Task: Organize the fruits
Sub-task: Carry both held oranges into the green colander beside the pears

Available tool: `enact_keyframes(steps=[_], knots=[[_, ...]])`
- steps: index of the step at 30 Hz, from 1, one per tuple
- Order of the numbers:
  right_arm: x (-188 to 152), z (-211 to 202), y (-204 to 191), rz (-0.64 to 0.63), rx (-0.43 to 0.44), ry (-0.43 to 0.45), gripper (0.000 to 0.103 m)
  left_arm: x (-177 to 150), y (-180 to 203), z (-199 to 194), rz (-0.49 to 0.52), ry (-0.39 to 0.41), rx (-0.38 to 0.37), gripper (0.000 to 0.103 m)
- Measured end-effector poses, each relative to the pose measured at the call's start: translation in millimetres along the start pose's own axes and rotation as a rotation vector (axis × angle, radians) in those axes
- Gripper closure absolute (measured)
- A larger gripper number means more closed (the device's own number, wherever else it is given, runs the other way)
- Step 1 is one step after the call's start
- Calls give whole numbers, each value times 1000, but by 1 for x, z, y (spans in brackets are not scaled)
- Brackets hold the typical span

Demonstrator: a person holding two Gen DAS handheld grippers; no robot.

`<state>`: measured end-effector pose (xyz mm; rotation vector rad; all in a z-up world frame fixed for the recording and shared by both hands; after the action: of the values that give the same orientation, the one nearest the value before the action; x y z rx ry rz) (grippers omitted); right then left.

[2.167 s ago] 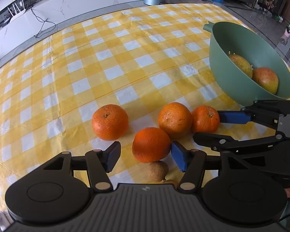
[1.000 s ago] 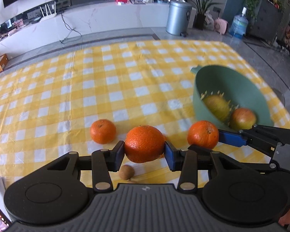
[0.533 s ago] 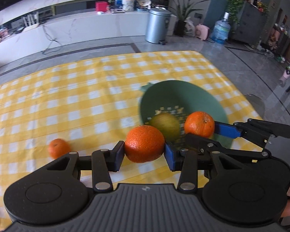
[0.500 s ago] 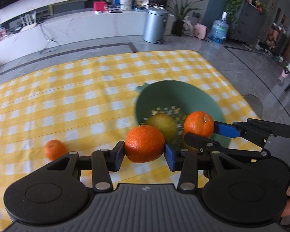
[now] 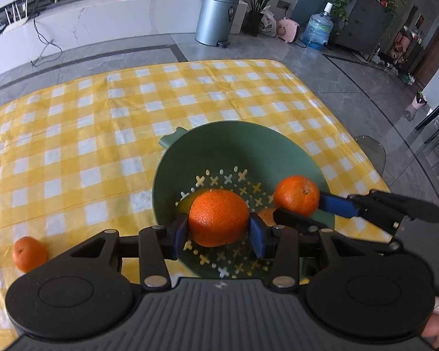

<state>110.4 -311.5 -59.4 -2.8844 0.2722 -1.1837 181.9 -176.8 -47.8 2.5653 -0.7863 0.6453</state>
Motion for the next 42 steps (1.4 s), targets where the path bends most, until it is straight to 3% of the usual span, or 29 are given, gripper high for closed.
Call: enact_keyframes(steps=[11,21,29,37,39,42], knots=[[8,41,11,36,-6,-26,63,32,-5,40,10,-40,35,54],[5,57,12,26,-23,-40,63,40,-6,68,33,-73,56,53],[5,58,10,-4,-34,-35,63,40,-3,73,56,-75,80,52],[4,55,9,-8,-33,-27,61,41,-1,66,67,-51,83,38],[5,52,10,-5,-38,-11,53,41,0,62,66,-44,82,38],[5,47,11,12,-26,16,51,41,1,52,56,-27,80,38]])
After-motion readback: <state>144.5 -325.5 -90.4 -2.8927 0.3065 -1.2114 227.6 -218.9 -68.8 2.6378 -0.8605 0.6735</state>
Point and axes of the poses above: each gripper's, at about its wrist camera, not at the fingertips, and z roughly the way its jaws point, y to its right, x to its top, the point moved 5 cm from there along z, roughly the way its jaws point
